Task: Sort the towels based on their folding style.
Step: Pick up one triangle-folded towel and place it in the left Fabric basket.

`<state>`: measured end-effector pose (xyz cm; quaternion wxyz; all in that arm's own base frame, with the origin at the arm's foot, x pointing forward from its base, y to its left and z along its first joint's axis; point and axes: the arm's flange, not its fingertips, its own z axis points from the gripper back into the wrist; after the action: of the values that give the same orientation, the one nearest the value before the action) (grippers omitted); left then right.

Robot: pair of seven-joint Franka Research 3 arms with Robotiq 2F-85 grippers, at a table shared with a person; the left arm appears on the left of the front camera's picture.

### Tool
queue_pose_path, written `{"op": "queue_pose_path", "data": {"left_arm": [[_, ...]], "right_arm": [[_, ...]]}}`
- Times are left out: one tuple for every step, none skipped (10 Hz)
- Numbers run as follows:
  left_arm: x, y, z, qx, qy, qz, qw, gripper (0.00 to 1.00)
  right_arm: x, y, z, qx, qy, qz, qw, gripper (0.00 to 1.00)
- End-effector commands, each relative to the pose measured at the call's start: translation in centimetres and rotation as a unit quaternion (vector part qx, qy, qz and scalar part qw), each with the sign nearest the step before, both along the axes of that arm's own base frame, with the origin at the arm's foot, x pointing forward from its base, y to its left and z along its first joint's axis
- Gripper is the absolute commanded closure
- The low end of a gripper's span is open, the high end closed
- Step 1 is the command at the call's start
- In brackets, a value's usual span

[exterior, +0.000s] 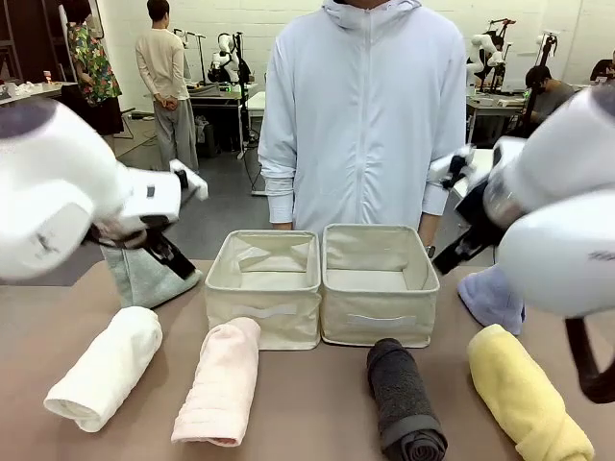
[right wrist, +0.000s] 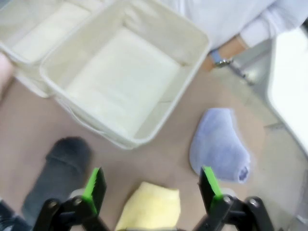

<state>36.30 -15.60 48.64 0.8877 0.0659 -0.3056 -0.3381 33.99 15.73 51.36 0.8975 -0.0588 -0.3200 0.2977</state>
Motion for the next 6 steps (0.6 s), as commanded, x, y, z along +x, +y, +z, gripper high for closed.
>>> {"op": "queue_pose_path", "data": {"left_arm": [[-3.5,-1.8,7.7,0.055,-0.001,0.001,0.998,0.0],[-4.6,-2.6,10.6,0.074,-0.009,0.003,0.997,0.0],[-5.5,-3.2,12.7,0.084,-0.017,0.005,0.996,0.0],[-6.4,-3.4,14.5,0.088,-0.032,0.014,0.996,0.0],[-7.0,-3.5,14.5,0.101,-0.061,0.017,0.993,0.0],[-7.2,-2.8,14.5,0.078,-0.025,-0.001,0.997,0.0]], "right_arm": [[-3.0,1.1,7.1,-0.027,0.021,-0.026,0.999,0.0],[-4.1,1.5,10.1,-0.034,0.025,-0.029,0.999,0.0],[-5.1,1.9,12.7,-0.037,0.018,-0.041,0.998,0.0],[-6.1,2.3,14.7,-0.049,0.008,-0.054,0.997,0.0],[-6.5,2.6,15.0,-0.104,-0.03,-0.086,0.99,0.0],[-6.9,1.2,14.3,-0.033,0.008,-0.032,0.999,0.0]]}}
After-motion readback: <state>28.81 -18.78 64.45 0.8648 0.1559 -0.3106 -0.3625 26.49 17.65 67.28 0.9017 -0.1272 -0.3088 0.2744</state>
